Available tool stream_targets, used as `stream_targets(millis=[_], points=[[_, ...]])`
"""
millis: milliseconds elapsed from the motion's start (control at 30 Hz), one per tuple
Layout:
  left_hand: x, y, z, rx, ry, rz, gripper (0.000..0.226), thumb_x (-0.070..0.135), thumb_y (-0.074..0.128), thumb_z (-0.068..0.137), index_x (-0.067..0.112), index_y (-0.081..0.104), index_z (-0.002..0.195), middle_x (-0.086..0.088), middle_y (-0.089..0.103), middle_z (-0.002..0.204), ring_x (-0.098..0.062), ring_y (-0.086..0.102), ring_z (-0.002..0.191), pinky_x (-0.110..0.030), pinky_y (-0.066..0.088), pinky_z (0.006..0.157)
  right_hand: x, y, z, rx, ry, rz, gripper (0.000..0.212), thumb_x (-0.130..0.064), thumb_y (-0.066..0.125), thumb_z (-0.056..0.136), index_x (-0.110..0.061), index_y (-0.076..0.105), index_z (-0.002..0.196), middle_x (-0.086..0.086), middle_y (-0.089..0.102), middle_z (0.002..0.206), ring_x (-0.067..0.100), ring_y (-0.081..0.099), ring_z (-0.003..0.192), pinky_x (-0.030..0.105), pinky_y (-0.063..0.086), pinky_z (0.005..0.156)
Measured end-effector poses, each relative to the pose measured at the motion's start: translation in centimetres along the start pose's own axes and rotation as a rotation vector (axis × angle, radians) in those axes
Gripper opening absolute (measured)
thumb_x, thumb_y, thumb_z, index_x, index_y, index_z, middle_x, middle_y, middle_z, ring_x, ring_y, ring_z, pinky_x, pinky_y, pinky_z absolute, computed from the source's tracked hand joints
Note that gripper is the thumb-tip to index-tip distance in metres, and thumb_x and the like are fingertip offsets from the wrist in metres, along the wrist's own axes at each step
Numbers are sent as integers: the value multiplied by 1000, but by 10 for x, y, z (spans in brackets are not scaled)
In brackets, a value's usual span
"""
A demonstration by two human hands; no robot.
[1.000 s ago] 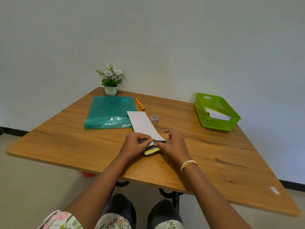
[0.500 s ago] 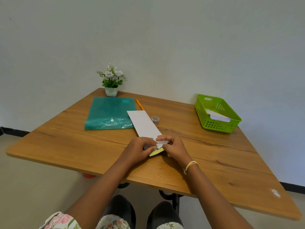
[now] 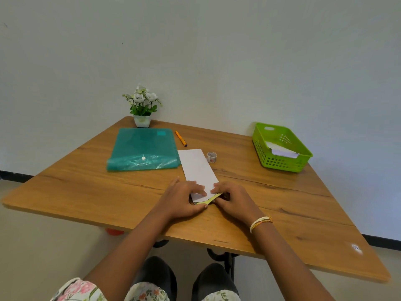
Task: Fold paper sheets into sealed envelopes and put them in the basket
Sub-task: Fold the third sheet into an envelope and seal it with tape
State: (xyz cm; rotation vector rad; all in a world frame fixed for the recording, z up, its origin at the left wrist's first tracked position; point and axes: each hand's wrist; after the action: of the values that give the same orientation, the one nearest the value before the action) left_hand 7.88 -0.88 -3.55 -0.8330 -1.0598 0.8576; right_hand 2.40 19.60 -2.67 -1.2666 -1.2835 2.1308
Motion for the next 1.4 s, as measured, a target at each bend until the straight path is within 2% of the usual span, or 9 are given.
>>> stream_targets(millis=[100, 200, 300, 400, 533, 833, 1100, 1267, 1400], points=[[0, 0, 1, -14, 8, -11, 72, 85, 48, 65, 39, 63, 118, 20, 55, 133, -4, 42, 128, -32, 22, 104, 0, -3, -1, -41, 27, 44, 39, -41, 73, 80, -27, 69, 116, -9, 57, 135, 7, 51, 120, 20, 48, 91], [-1, 0, 1, 8, 5, -46, 51, 71, 54, 76, 39, 66, 114, 20, 59, 128, -3, 45, 126, -35, 28, 104, 0, -4, -1, -34, 36, 95, 28, -40, 70, 84, -29, 72, 109, -9, 58, 131, 2, 50, 112, 13, 44, 81], [-1, -2, 2, 30, -32, -127, 29, 51, 60, 86, 37, 69, 109, 19, 62, 123, -3, 47, 124, -38, 29, 105, 1, -3, -2, 0, 46, 120, 23, -37, 70, 85, -29, 74, 106, -9, 60, 127, 3, 49, 112, 22, 48, 87], [0, -4, 1, 22, -63, -125, 26, 42, 61, 89, 36, 67, 113, 17, 62, 125, -5, 46, 125, -41, 29, 109, -1, 3, -4, 81, 80, 117, 25, -37, 73, 82, -30, 73, 106, -10, 61, 120, 5, 51, 110, 30, 49, 92], [1, -5, 1, 21, -77, -117, 31, 40, 63, 88, 42, 63, 119, 18, 63, 122, -6, 50, 114, -34, 41, 97, -4, 9, -8, 206, 44, 101, 26, -35, 75, 81, -27, 73, 106, -12, 64, 111, 5, 56, 103, 24, 52, 85], [3, -3, -7, 1, 51, 8, 28, 40, 54, 92, 40, 62, 119, 20, 57, 131, -2, 39, 132, -40, 16, 115, -13, 12, -24, 163, -163, -158, 29, -40, 57, 92, -29, 70, 115, -13, 69, 116, 2, 63, 105, 19, 51, 90], [1, 0, -8, 4, -22, 6, 31, 43, 55, 92, 39, 61, 122, 19, 55, 132, -3, 41, 131, -34, 32, 109, -11, 3, -29, 155, 16, -157, 30, -37, 59, 91, -26, 70, 117, -11, 67, 120, 3, 61, 110, 20, 49, 93], [0, -1, -7, 16, -81, -131, 26, 42, 61, 90, 40, 65, 116, 19, 59, 127, -1, 45, 128, -33, 40, 103, -29, -2, -6, 112, 366, 16, 16, -22, 71, 85, -20, 75, 100, -2, 66, 107, 12, 59, 96, 21, 48, 74], [0, 0, -7, 22, -69, -119, 26, 41, 60, 90, 41, 65, 115, 22, 59, 127, 0, 45, 127, -33, 41, 102, -42, -7, 14, -21, 586, 76, 22, -21, 77, 78, -11, 66, 94, 4, 63, 90, 19, 60, 83, 26, 47, 59]])
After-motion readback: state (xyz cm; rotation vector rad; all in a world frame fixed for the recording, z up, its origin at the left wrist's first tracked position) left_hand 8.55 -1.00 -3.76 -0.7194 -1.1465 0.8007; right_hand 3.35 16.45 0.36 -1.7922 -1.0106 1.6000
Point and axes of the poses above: each hand's wrist, its own z-axis towards the middle knuckle, its own y-axis out of the palm, x = y × z
